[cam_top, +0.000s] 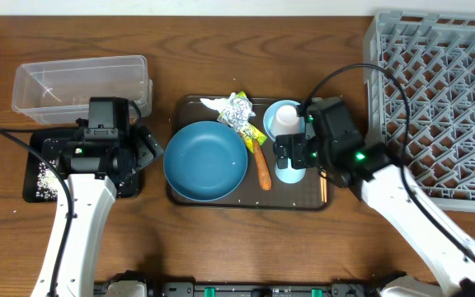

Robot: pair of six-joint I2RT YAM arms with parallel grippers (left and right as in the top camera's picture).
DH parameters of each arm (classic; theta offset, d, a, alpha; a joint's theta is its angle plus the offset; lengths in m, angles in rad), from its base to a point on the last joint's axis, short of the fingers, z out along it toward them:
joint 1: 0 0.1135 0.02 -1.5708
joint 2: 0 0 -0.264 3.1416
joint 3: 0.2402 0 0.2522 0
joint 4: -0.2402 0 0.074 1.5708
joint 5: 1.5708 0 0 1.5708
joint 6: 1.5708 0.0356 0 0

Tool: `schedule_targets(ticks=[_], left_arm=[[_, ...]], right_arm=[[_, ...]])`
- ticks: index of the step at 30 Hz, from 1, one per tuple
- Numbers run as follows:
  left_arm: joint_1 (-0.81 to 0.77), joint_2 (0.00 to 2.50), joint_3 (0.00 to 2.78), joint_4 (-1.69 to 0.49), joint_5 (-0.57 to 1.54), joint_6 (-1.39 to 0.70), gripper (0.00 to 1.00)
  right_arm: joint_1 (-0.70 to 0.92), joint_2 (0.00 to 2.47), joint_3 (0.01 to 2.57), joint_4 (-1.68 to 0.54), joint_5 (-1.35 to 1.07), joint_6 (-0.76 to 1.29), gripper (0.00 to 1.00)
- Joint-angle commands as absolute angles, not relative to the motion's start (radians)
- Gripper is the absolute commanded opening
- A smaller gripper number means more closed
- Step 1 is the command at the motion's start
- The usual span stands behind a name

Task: Sort waste into correct bins and load items into the dishwasher rack
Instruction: 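Move the right gripper over the upside-down pale blue cup and grasp it, then lift the pale blue cup with the right gripper over the grey dish rack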

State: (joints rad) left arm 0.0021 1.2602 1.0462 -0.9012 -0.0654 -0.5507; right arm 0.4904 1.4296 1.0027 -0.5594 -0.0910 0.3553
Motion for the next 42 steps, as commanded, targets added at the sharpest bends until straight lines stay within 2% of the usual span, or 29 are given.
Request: schedule_targets(ticks=[1,7,15,25,27,32,37,42], left_arm=[[0.006,1.248,1.070,-0.904,-0.067,-0.559,1.00],[0.006,1.248,1.070,-0.904,-0.067,-0.559,1.00],[0.006,1.248,1.070,-0.904,-0.067,-0.559,1.00],[0.006,1.248,1.070,-0.904,-0.067,-0.559,1.00],[0.006,1.248,1.070,-0.904,-0.067,-0.559,1.00],[0.006,1.248,1.070,-0.904,-0.067,-0.559,1.00],[0.006,1.248,1.070,-0.904,-0.067,-0.559,1.00],[0.006,1.248,1.070,-0.904,-0.067,-0.559,1.00]], right_arm=[[0.514,1.469,1.016,-0.558,-0.051,0.348,0.95],[0.543,1.547,1.016,-0.584,0.007,0.389,0.95],[0.589,1.583,1.016,-0.612,0.155,0.479,0.88],[0.590,1.633,1.015,-0.594,0.154,0.479,0.83],[0.590,1.633,1.016,-0.587,0.154,0.479,0.81],[0.590,1.629,1.016,-0.587,0.154,0.479,0.65],[0.590,1.604,1.031,-0.607,0.154,0.479,0.60],[0.577,1.512,1.086,-0.685,0.172,0.477,0.61]])
